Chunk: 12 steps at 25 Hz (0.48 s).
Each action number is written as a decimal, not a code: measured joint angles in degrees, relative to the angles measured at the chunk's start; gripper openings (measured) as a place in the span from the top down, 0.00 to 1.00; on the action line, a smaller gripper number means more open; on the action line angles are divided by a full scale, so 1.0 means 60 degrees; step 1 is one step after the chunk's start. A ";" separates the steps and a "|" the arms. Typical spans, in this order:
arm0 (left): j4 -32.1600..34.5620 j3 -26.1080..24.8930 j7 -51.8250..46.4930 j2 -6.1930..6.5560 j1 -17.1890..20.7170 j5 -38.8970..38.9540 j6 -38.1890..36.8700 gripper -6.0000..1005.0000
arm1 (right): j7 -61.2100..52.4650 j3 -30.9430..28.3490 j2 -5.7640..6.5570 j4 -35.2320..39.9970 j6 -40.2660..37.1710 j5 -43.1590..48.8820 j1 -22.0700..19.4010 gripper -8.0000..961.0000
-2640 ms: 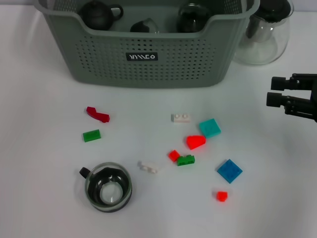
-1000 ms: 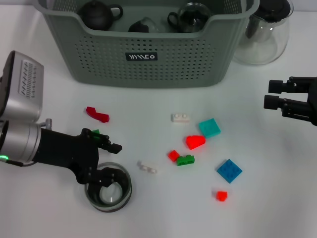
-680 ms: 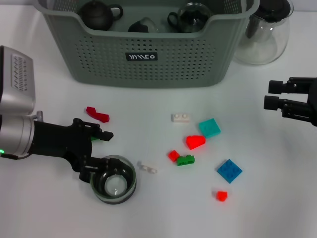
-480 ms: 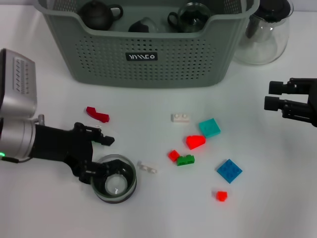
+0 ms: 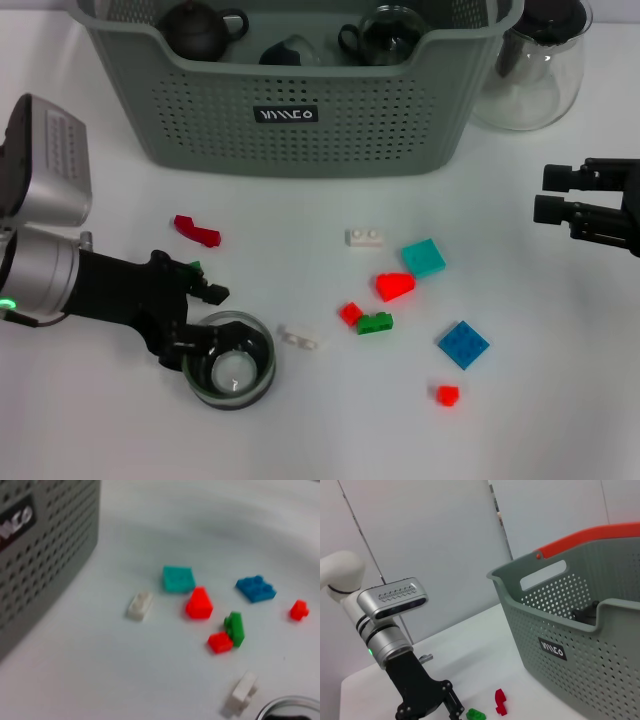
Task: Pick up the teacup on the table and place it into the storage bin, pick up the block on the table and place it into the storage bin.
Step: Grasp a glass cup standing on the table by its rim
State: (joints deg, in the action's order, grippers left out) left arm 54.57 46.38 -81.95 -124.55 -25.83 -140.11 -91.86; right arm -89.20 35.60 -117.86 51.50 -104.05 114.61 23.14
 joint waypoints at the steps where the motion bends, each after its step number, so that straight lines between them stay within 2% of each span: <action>1: 0.0087 0.0033 -0.0223 0.0008 -0.0034 -0.0125 -0.0027 0.49 | -0.0001 -0.0001 0.0000 0.0000 0.0000 0.0000 -0.0002 0.49; 7: 0.0367 0.0214 -0.0692 -0.0018 -0.0054 -0.0279 -0.0213 0.51 | -0.0001 -0.0001 0.0000 0.0000 0.0021 -0.0001 -0.0016 0.49; 9: 0.0386 0.0167 -0.0933 0.0020 -0.0137 -0.0275 -0.0447 0.75 | 0.0000 0.0000 0.0000 0.0000 0.0023 0.0000 -0.0027 0.49; 12: 0.0521 -0.0028 -0.1084 0.0059 -0.0247 -0.0221 -0.1063 0.80 | -0.0001 -0.0001 0.0011 0.0000 0.0028 0.0000 -0.0016 0.49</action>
State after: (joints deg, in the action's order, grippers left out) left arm 57.69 46.21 -88.45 -124.19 -27.31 -141.44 -98.24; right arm -89.21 35.59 -117.79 51.51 -103.88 114.61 23.04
